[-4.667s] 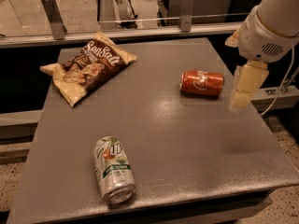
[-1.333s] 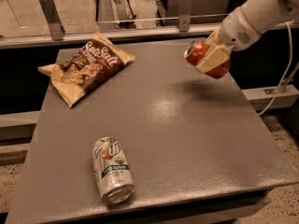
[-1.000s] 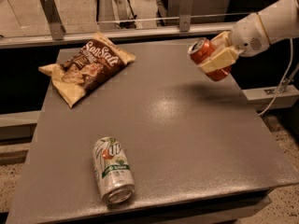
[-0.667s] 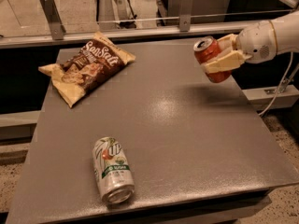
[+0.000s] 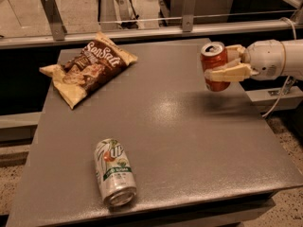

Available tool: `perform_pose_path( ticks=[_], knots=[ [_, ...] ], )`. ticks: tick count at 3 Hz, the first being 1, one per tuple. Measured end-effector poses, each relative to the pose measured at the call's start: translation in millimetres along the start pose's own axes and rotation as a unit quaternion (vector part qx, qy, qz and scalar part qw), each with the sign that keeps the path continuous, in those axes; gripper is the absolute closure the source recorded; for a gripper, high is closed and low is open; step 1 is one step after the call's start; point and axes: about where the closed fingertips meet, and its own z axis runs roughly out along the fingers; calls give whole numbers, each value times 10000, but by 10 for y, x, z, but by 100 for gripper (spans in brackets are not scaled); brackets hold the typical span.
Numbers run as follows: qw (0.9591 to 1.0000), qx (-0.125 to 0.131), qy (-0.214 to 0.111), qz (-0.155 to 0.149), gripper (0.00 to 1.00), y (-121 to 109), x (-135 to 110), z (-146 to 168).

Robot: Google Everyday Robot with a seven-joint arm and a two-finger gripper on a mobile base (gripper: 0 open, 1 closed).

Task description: Place coke can upright

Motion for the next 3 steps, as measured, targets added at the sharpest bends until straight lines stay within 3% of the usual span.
perform_pose_path(
  ticks=[2, 3],
  knots=[
    [9975, -85, -692, -72, 100, 185, 221, -27],
    [9943, -179, -1028, -210, 83, 277, 315, -61]
  ],
)
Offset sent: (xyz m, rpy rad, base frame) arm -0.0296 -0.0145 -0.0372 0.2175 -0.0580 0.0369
